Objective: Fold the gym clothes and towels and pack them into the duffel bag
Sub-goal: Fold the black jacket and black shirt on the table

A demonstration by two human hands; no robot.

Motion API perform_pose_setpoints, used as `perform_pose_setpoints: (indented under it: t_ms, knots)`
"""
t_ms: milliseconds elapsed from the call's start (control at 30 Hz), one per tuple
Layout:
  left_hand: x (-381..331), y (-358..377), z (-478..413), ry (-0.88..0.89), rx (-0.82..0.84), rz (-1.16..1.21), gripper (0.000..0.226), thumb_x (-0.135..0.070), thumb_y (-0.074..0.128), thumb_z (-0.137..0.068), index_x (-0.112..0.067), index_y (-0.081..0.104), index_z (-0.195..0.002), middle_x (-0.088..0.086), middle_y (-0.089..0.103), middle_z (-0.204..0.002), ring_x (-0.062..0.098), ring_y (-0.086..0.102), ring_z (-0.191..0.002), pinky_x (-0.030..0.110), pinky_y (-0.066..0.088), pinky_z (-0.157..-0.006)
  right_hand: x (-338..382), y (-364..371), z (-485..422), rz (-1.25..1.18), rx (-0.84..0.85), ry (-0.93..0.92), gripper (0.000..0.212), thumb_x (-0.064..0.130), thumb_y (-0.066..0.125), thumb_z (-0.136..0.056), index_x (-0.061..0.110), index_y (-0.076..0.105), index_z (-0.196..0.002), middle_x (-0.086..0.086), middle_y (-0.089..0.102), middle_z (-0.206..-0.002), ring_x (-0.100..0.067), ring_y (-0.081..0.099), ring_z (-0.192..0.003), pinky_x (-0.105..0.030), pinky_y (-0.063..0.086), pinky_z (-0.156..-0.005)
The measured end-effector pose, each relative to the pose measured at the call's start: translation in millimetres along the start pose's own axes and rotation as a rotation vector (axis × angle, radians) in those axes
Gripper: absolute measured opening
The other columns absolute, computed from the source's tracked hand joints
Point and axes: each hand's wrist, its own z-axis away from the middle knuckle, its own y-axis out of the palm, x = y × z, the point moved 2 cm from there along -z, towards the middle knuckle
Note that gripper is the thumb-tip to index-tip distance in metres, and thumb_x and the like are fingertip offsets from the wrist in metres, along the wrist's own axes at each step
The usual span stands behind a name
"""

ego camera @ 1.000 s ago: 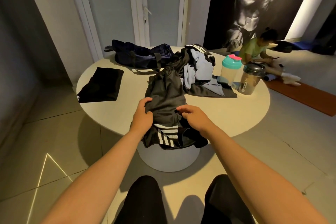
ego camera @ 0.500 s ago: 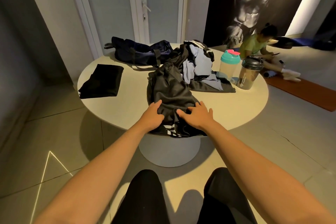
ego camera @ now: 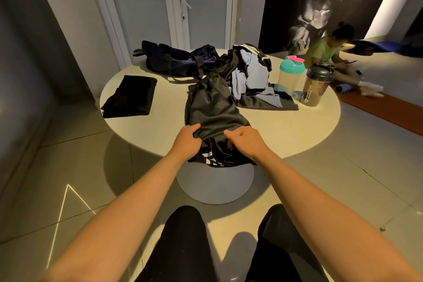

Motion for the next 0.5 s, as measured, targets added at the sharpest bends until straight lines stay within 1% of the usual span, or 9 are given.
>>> perform_pose_setpoints:
  t_ms: [33,67,100,167,233,300,367,400,500]
  knots:
    - [3.3,-3.2,-1.2,-0.016,-0.03,0.008,0.058,0.0,0.046,-0.097,-0.012,0.039,-0.153,0.01,0.039,-0.156,0.028,0.039,-0.142,0.033,0.031,-0.117,-8.3,0.5,-3.8,0.116,-0.032,-0.016,0.042,0.041,0.053,-0.097,0.008,0.073,-0.08,-0.007,0.072,-0.088,-0.026,0.066,-0.088,-0.037,0.049,-0.086]
    - [7.0,-5.6,-2.1,-0.027,-0.057,0.011,0.058,0.0,0.045,-0.097,-0.012,0.039,-0.154,0.01,0.039,-0.157,0.028,0.039,-0.142,0.035,0.031,-0.117,-14.7,0.8,-5.6,0.246,-0.022,-0.032,0.032,0.04,0.054,-0.097,0.014,0.074,-0.096,-0.006,0.071,-0.103,-0.026,0.063,-0.101,-0.041,0.047,-0.097]
    - [9.8,-7.3,-2.4,-0.041,-0.077,0.021,0.057,-0.002,0.044,-0.098,-0.012,0.039,-0.154,0.01,0.04,-0.156,0.028,0.04,-0.142,0.035,0.033,-0.116,-20.1,1.4,-6.4,0.368,0.017,-0.033,0.031,0.041,0.054,-0.097,0.021,0.07,-0.114,-0.006,0.064,-0.121,-0.024,0.056,-0.118,-0.046,0.039,-0.107]
    - [10.6,-6.6,-2.2,-0.057,-0.083,0.05,0.052,-0.011,0.046,-0.101,-0.013,0.041,-0.153,0.009,0.043,-0.155,0.027,0.043,-0.14,0.034,0.036,-0.112,-27.6,3.0,-6.9,0.513,0.072,-0.01,0.042,0.042,0.047,-0.1,0.025,0.053,-0.138,-0.006,0.046,-0.144,-0.024,0.035,-0.138,-0.051,0.026,-0.114]
    - [6.8,-2.2,-0.6,-0.019,-0.042,0.087,0.054,-0.031,0.056,-0.1,-0.016,0.045,-0.15,0.007,0.044,-0.153,0.024,0.045,-0.138,0.034,0.037,-0.113,-27.3,2.8,-5.7,0.565,0.069,0.007,0.049,0.045,0.036,-0.103,0.025,0.042,-0.147,-0.006,0.035,-0.155,-0.027,0.02,-0.146,-0.055,0.019,-0.117]
    - [5.4,5.2,0.7,0.04,0.022,0.005,0.064,-0.045,0.063,-0.093,-0.025,0.043,-0.151,0.007,0.034,-0.157,0.025,0.037,-0.143,0.04,0.034,-0.118,-28.6,3.7,-5.5,0.57,0.102,0.088,0.055,0.049,0.024,-0.104,0.027,0.028,-0.155,-0.006,0.017,-0.165,-0.03,0.004,-0.152,-0.058,0.008,-0.12]
    - [10.1,13.2,1.2,0.052,0.044,-0.143,0.062,-0.039,0.063,-0.094,-0.032,0.039,-0.151,0.009,0.022,-0.16,0.03,0.028,-0.146,0.044,0.029,-0.12,-31.2,2.8,-5.6,0.571,0.139,0.183,0.059,0.052,0.018,-0.104,0.03,0.015,-0.159,-0.005,0.001,-0.168,-0.03,-0.008,-0.153,-0.06,0.0,-0.12]
    - [12.7,15.7,1.1,0.044,0.025,-0.19,0.057,-0.036,0.059,-0.097,-0.032,0.04,-0.151,0.009,0.021,-0.161,0.031,0.027,-0.146,0.044,0.029,-0.12,-31.8,1.5,-5.4,0.572,0.139,0.221,0.061,0.054,0.017,-0.104,0.03,0.01,-0.16,-0.006,-0.003,-0.168,-0.031,-0.011,-0.153,-0.061,-0.002,-0.12]
    - [12.1,17.5,0.5,0.017,-0.089,-0.303,0.046,-0.03,0.046,-0.102,-0.03,0.046,-0.148,0.005,0.03,-0.16,0.031,0.035,-0.141,0.044,0.034,-0.116,-31.0,2.9,-1.3,0.581,0.109,0.285,0.064,0.051,0.017,-0.104,0.025,0.005,-0.161,-0.01,-0.006,-0.167,-0.031,-0.015,-0.153,-0.061,-0.004,-0.119]
